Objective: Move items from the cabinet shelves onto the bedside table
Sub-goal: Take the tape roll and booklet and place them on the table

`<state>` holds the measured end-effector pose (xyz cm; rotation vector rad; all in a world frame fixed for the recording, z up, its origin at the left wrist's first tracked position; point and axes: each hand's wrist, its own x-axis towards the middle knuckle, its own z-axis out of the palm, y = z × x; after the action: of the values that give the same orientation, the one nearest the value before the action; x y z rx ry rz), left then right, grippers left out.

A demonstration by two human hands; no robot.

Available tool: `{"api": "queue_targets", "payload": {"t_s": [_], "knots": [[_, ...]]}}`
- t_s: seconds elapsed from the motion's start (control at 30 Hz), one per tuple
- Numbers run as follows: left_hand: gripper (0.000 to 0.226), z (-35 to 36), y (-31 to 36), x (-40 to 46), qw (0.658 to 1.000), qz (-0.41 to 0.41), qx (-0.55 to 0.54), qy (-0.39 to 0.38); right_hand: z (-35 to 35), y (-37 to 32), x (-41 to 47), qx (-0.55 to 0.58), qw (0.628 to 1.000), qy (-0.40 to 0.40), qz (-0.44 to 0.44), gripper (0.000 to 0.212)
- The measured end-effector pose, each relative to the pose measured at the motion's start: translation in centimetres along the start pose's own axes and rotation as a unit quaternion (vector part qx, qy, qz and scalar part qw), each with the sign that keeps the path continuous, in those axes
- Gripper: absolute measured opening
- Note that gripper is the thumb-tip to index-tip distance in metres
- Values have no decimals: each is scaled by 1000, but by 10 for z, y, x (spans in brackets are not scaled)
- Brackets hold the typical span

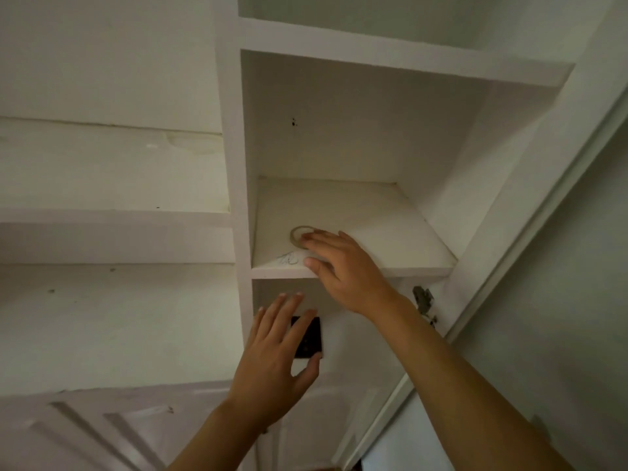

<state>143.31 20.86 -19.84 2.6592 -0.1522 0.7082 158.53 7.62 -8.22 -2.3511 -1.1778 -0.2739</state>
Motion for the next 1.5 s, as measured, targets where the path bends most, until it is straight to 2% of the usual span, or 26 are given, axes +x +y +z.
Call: {"api": "queue_targets", "payload": {"t_s": [0.1,0.3,0.4,0.67,1.1,1.27,1.5], "knots": [[64,20,-11,-6,999,-19,2,-37,-9,2,1,45,999,-6,3,41],[69,67,-38,-13,991,-46,33,-119,-13,5,1,69,997,-19,19,46],[76,88,-47,-11,975,-66,58,-203,-10,9,1,58,998,-24,24,54],[80,118,-59,-6,943,-78,58,-319,-9,15,2,35,999,-16,10,55],[81,132,-67,-44,955,-62,62,-283,-5,15,1,37,999,-9,4,52],[78,131,-70,-20,964,-73,41,-254,-5,14,1,39,999,-7,5,51],[104,140,-84,30,935,-95,33,-340,-6,13,2,37,999,-11,10,52]]}}
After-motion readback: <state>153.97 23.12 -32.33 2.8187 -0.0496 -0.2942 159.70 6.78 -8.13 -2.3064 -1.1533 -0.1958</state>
